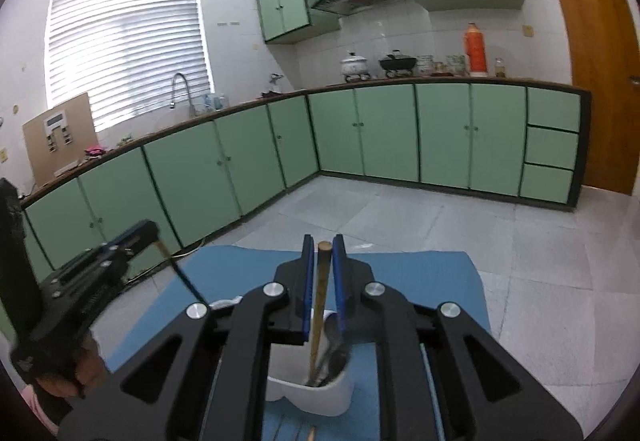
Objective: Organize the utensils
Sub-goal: 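Lower both chopsticks into the white holder and open both tools, then move both open tools back toward the remaining chopsticks on the table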
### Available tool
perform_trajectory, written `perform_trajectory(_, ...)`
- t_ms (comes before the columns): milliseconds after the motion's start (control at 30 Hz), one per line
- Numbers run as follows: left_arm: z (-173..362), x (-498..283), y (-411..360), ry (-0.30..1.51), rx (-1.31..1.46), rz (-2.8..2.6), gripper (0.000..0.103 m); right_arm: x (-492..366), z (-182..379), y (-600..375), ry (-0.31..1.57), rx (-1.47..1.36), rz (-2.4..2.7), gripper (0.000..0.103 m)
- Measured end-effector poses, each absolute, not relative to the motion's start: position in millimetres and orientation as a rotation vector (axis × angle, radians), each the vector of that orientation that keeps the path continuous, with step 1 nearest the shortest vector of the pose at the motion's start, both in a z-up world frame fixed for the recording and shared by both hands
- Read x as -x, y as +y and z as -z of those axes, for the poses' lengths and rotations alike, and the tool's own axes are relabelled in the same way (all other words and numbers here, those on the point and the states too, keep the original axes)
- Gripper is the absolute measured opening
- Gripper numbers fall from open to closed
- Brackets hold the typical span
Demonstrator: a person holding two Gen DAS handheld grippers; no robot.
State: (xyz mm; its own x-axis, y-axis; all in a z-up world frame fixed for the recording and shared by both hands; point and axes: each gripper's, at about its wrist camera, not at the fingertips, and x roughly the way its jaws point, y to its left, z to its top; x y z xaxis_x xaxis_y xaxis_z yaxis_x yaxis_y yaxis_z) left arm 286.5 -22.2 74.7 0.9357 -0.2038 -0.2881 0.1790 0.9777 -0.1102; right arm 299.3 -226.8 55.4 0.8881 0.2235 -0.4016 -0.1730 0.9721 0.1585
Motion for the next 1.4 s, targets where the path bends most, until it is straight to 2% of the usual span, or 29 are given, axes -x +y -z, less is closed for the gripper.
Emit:
perform_trajectory(33,-75,-286,-21,0.302,0.085,0.193,0.028,-299,-53,-230,0.436,-0.128,-0.198,0.015)
perform_trajectory(67,-74,-285,-19,0.303,0.088,0.189,0.037,-298,-52,-232,0.438,-0.134,-0.192,0.024)
perform_trajectory(133,-73,-282,-15,0.306,0.099,0.189,0.043,-295,-50,-236,0.432,-0.137,-0.175,0.043)
perform_trajectory(233,-73,-277,-9,0.299,0.118,0.181,0.060,-289,-47,-241,0.419,-0.143,-0.153,0.062)
perform_trajectory(367,-74,-267,-2,0.287,0.122,0.169,0.069,-281,-46,-246,0.416,-0.147,-0.140,0.066)
perform_trajectory(567,-71,-238,5,0.266,0.136,0.164,0.086,-249,-35,-248,0.398,-0.139,-0.137,0.081)
perform_trajectory(633,-65,-226,6,0.269,0.131,0.167,0.089,-235,-29,-245,0.394,-0.123,-0.137,0.086)
perform_trajectory(833,-36,-186,5,0.309,0.099,0.174,0.094,-190,-11,-236,0.396,-0.099,-0.162,0.093)
perform_trajectory(1400,39,-91,5,0.424,0.041,0.142,0.095,-93,81,-200,0.495,0.005,-0.134,0.094)
